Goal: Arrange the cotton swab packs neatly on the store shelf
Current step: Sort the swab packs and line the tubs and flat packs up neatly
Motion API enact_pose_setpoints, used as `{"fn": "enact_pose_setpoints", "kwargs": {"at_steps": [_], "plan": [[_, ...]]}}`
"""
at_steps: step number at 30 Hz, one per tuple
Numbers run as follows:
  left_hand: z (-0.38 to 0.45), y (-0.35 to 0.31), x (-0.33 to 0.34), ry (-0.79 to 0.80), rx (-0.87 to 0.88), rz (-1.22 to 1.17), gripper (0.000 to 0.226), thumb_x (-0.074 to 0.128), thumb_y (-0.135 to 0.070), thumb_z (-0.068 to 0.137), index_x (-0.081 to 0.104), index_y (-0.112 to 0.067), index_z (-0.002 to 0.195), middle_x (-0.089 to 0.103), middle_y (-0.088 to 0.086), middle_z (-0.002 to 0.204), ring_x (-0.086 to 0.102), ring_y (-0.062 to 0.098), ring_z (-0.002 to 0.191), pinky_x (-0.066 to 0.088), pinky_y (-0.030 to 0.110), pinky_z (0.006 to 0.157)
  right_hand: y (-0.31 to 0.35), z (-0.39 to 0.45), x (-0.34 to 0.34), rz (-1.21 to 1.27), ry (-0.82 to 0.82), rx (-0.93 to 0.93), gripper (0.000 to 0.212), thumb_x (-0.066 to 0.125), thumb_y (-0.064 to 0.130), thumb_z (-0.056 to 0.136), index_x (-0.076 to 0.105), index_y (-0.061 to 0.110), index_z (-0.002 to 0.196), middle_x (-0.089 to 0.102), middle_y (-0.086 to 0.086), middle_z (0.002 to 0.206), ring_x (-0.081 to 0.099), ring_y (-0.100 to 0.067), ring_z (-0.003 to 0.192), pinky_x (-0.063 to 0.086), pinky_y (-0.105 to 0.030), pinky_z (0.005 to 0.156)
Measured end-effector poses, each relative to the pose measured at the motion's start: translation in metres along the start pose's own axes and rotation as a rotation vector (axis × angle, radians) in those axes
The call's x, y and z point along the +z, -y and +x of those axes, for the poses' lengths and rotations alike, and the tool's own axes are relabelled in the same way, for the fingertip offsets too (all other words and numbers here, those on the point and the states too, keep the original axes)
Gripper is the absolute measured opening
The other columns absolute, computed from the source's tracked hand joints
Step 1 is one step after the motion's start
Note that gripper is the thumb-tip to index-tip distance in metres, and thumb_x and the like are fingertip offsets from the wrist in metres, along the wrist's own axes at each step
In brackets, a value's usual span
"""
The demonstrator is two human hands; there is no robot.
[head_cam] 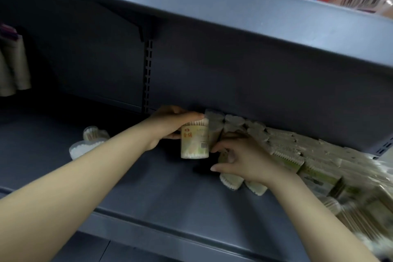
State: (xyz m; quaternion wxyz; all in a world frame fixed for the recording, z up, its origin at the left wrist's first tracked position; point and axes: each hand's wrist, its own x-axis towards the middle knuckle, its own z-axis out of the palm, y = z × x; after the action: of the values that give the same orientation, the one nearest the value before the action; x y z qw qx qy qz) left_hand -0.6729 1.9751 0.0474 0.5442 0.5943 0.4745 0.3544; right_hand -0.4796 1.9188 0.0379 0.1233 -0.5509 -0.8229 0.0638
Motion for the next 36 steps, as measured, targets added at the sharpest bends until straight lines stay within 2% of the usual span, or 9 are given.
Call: {"fn": "enact_pose_setpoints", "kwargs": {"at_steps": [4, 6, 10, 20, 23, 25, 27, 33, 36], "plan": [[-0.003, 0.001, 0.008, 0.013, -0.004, -0.032, 0.029, 0.068, -0.035, 0.080, 0.067, -0.013, 0.098, 0.069, 0.001, 0.095, 0.064, 0.010, 0.092, 0.054, 0.029, 0.082, -0.004, -0.002, 0.002, -0.041, -0.088, -0.053, 0.035, 0.074, 0.039, 0.073, 0.067, 0.019, 0.102, 0.056, 0.015, 0.094, 0.052, -0.011, 0.096, 0.036, -0.022, 0.081], [-0.004, 0.001, 0.011, 0.017, 0.001, -0.038, 0.021, 0.068, -0.034, 0.081, 0.067, -0.015, 0.092, 0.068, 0.001, 0.093, 0.064, 0.010, 0.091, 0.054, 0.029, 0.083, -0.007, -0.002, 0.003, -0.028, -0.110, -0.061, 0.032, 0.073, 0.038, 0.075, 0.068, 0.018, 0.100, 0.063, 0.006, 0.100, 0.055, -0.014, 0.097, 0.040, -0.025, 0.082], [-0.004, 0.000, 0.013, 0.015, 0.012, -0.040, 0.019, 0.069, -0.033, 0.081, 0.067, -0.016, 0.090, 0.069, 0.001, 0.092, 0.064, 0.011, 0.092, 0.054, 0.028, 0.082, -0.010, -0.003, 0.005, -0.005, -0.094, -0.039, 0.031, 0.071, 0.039, 0.077, 0.067, 0.020, 0.101, 0.065, 0.003, 0.100, 0.056, -0.015, 0.096, 0.044, -0.032, 0.084], [-0.002, 0.003, 0.013, -0.003, 0.039, -0.024, 0.019, 0.068, -0.028, 0.080, 0.067, -0.015, 0.095, 0.068, 0.003, 0.096, 0.063, 0.014, 0.096, 0.053, 0.031, 0.086, -0.018, -0.002, 0.003, 0.005, -0.100, -0.011, 0.027, 0.070, 0.035, 0.078, 0.067, 0.023, 0.102, 0.062, 0.007, 0.104, 0.052, -0.009, 0.101, 0.039, -0.021, 0.084], [0.001, 0.007, 0.013, -0.056, 0.062, 0.056, 0.027, 0.070, -0.024, 0.080, 0.063, -0.015, 0.104, 0.065, 0.001, 0.099, 0.061, 0.012, 0.095, 0.052, 0.030, 0.087, -0.024, -0.004, -0.001, 0.028, -0.106, 0.031, 0.023, 0.068, 0.031, 0.081, 0.067, 0.021, 0.102, 0.059, 0.009, 0.101, 0.052, -0.005, 0.097, 0.037, -0.015, 0.079], [0.003, 0.011, 0.015, -0.102, 0.111, 0.163, 0.035, 0.071, -0.020, 0.079, 0.059, -0.016, 0.112, 0.062, -0.003, 0.104, 0.058, 0.009, 0.094, 0.051, 0.022, 0.083, -0.027, -0.006, -0.003, 0.075, -0.135, 0.051, 0.025, 0.061, 0.034, 0.082, 0.068, 0.017, 0.099, 0.061, 0.005, 0.098, 0.055, -0.009, 0.095, 0.040, -0.018, 0.077], [0.004, 0.015, 0.019, -0.090, 0.171, 0.248, 0.043, 0.071, -0.015, 0.078, 0.056, -0.014, 0.118, 0.059, -0.002, 0.108, 0.055, 0.008, 0.094, 0.045, 0.012, 0.073, -0.030, -0.006, -0.002, 0.071, -0.154, 0.055, 0.040, 0.049, 0.045, 0.077, 0.068, 0.016, 0.097, 0.062, 0.001, 0.099, 0.056, -0.013, 0.095, 0.043, -0.025, 0.079], [0.007, 0.026, 0.033, 0.007, 0.232, 0.353, 0.051, 0.074, -0.018, 0.074, 0.055, -0.013, 0.121, 0.060, -0.002, 0.112, 0.057, 0.009, 0.101, 0.047, 0.023, 0.087, -0.040, -0.006, 0.004, -0.007, -0.135, 0.161, 0.042, 0.046, 0.042, 0.084, 0.057, 0.021, 0.119, 0.054, 0.001, 0.123, 0.048, -0.018, 0.113, 0.040, -0.028, 0.090], [0.006, 0.030, 0.039, 0.044, 0.314, 0.395, 0.036, 0.072, -0.016, 0.078, 0.059, -0.015, 0.112, 0.061, -0.002, 0.104, 0.055, -0.003, 0.091, 0.044, 0.016, 0.082, -0.042, -0.005, 0.006, -0.070, -0.136, 0.189, 0.052, 0.031, 0.040, 0.081, 0.055, 0.020, 0.123, 0.054, -0.001, 0.127, 0.049, -0.021, 0.115, 0.041, -0.031, 0.091]]}}
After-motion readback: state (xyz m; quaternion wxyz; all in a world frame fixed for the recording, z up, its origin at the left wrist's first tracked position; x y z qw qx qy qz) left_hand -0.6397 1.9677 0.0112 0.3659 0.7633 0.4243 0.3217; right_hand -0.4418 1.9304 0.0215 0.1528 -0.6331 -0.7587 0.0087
